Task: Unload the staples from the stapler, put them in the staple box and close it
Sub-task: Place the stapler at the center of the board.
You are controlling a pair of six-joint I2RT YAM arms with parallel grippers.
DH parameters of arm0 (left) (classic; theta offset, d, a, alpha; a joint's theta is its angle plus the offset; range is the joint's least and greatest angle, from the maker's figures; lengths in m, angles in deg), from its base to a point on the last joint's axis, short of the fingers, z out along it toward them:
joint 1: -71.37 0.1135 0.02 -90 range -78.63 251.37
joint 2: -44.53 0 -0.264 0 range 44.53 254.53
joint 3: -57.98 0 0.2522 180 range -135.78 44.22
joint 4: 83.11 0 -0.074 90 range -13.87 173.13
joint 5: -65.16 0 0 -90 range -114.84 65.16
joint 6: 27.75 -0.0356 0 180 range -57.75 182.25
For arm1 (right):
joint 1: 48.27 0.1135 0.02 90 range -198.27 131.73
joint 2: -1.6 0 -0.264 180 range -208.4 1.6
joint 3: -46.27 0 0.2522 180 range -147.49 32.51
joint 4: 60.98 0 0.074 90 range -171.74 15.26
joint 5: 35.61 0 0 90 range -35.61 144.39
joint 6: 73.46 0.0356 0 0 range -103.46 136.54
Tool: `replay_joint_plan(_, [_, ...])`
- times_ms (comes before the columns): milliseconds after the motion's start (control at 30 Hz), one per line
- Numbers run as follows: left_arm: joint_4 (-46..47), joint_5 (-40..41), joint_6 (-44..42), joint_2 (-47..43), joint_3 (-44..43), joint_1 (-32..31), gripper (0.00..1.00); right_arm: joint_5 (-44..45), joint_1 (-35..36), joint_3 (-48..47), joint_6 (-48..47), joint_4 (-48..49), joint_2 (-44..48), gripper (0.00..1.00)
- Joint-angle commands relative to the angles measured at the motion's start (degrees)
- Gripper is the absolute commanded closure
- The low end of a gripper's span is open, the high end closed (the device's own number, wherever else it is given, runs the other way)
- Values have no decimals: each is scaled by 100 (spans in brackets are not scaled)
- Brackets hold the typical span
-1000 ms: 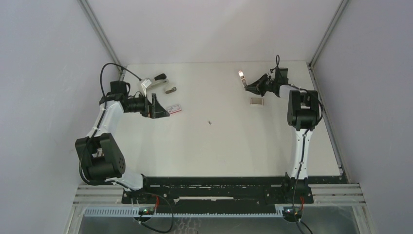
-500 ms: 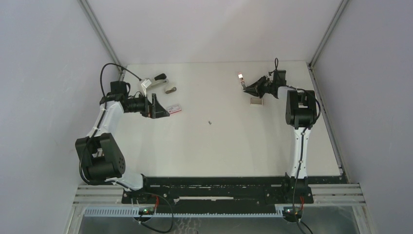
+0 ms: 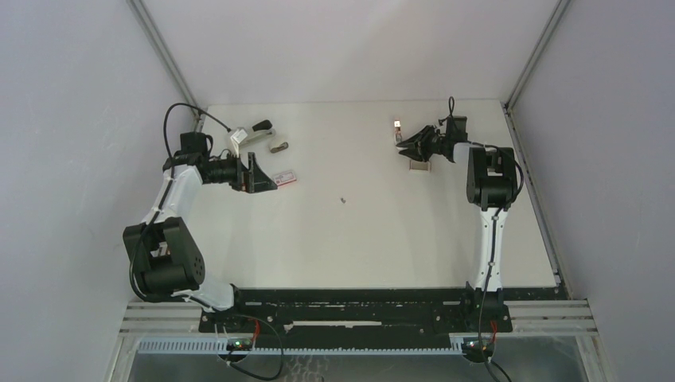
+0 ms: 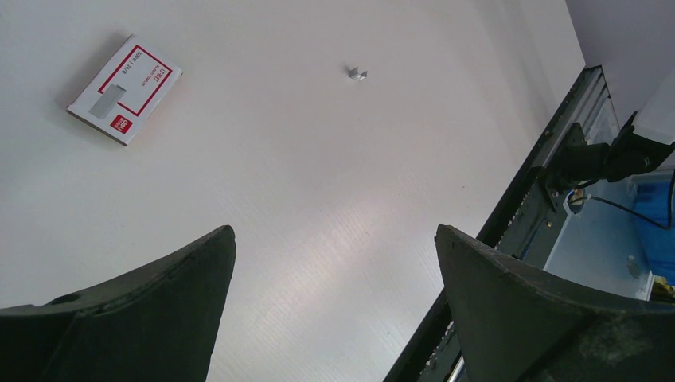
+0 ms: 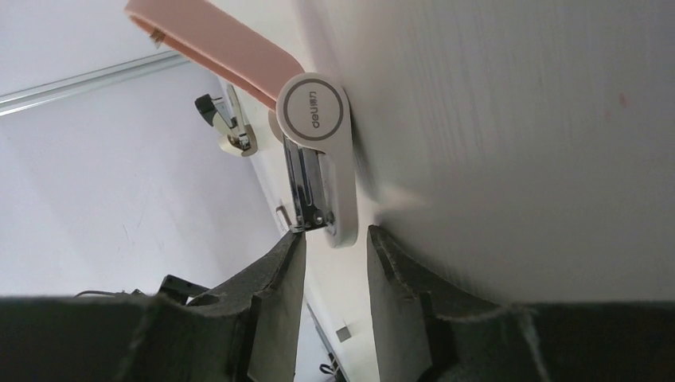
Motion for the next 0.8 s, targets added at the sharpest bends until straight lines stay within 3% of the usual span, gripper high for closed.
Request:
replay_joint_plan(0, [85,-110,52,-182,120,43,0,97,4,127,-155,30,450,66])
replay_joint_plan(467, [294,101,268,-196,68,40,0,-46,76,348,-250,113,844,63])
replay_joint_plan(567, [480,458,466,-195,-45,27,0,-126,123,309,-366,111,1029,61])
replay_joint_plan(767, [860,1990,924,9,-507,-79,0,-219,234,143,-939,-117,1522,56])
